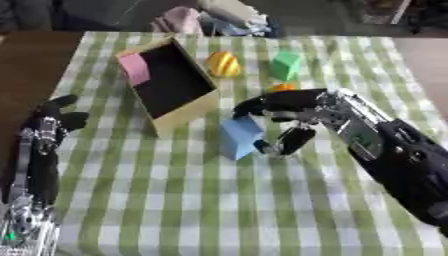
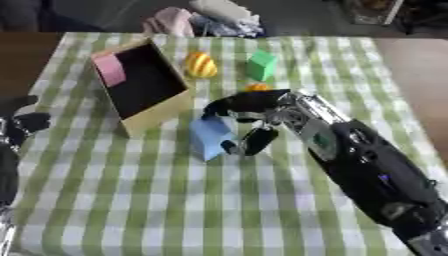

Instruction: Pick up objects on the table and place them in the box.

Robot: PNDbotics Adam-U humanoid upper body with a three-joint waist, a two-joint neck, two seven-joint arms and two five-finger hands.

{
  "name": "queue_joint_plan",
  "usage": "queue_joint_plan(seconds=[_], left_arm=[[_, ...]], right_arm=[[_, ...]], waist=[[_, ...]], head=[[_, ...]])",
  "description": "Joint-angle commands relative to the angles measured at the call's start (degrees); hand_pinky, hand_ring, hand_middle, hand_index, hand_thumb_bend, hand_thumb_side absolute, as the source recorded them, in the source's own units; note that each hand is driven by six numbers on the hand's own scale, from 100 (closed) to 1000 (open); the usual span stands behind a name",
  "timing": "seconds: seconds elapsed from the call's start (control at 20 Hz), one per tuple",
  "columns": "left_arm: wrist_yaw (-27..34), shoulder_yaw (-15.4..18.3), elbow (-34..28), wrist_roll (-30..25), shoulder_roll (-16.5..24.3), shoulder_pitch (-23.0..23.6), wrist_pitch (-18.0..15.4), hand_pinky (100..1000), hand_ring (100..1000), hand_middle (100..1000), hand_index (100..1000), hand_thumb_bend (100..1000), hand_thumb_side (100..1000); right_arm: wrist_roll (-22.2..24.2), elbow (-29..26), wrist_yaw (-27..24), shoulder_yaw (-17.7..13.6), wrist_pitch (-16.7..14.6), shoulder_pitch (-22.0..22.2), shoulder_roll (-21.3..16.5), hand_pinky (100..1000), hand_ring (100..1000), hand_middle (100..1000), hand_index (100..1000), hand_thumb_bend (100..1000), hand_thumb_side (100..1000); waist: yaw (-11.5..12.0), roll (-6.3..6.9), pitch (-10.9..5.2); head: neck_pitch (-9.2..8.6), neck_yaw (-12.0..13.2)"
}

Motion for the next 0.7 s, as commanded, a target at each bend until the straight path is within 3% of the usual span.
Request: queue_joint_plan(seconds=[0.05,0.7], left_arm=[[0.31,-0.24,-0.96,-0.25,0.34,-0.56,-0.11,728,676,758,769,100,869],[0.39,-0.27,-0.98,-0.27,0.28,-0.66,-0.12,728,675,757,769,100,869]], right_arm=[[-0.35,0.89,1.48,-0.94,-0.07,-1.28,-0.23,1000,1000,1000,1000,100,428],[-1.97,2.41,3.97,-1.66,-0.58,-2.22,0.93,1000,1000,1000,1000,100,334]], waist=[[0.06,-0.41,0.05],[0.20,-0.37,0.11]], head=[[0.27,-0.16],[0.27,-0.38]])
